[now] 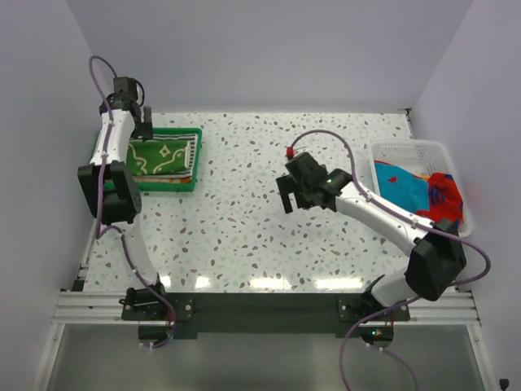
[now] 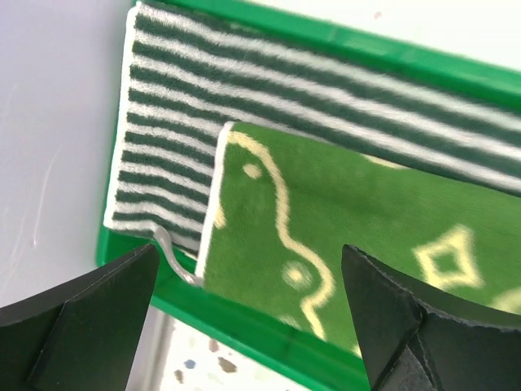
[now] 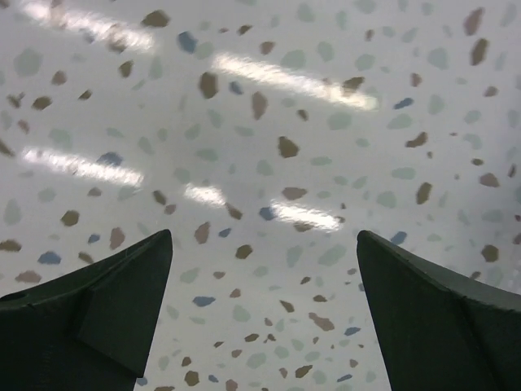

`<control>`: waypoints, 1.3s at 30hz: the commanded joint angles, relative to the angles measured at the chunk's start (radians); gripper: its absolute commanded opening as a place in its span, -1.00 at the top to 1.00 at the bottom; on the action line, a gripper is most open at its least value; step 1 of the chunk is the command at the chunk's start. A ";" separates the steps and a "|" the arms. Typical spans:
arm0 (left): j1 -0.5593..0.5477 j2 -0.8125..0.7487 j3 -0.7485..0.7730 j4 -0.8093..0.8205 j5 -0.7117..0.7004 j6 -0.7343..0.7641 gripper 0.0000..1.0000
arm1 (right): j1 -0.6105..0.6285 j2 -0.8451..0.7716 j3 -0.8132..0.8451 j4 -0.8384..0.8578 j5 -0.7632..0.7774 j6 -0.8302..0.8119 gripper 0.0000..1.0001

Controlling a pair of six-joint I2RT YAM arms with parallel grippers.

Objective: Fold and stack the towels
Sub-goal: Neatly place the folded towel into the bin, then grab crumpled towel

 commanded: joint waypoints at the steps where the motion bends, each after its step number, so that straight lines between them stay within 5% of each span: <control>1: -0.018 -0.272 -0.099 0.089 0.134 -0.149 -1.00 | -0.156 -0.056 0.075 -0.090 0.157 0.034 -0.97; 12: -0.318 -0.917 -0.972 0.481 0.416 -0.296 -1.00 | -0.717 -0.066 0.113 -0.099 0.317 0.111 -0.97; 18: -0.391 -1.072 -1.227 0.557 0.445 -0.275 -1.00 | -0.914 0.012 0.101 -0.050 0.345 0.151 -0.88; 27: -0.410 -1.068 -1.287 0.604 0.462 -0.263 -1.00 | -0.972 0.191 -0.014 0.048 0.259 0.212 -0.72; 33: -0.408 -1.051 -1.292 0.607 0.454 -0.258 -1.00 | -0.977 0.291 -0.043 0.103 0.225 0.202 -0.24; 37: -0.410 -1.040 -1.292 0.610 0.454 -0.257 -1.00 | -0.977 0.279 -0.057 0.118 0.236 0.180 0.76; 39: -0.410 -1.035 -1.292 0.612 0.459 -0.258 -1.00 | -0.977 0.250 -0.054 0.115 0.240 0.160 1.00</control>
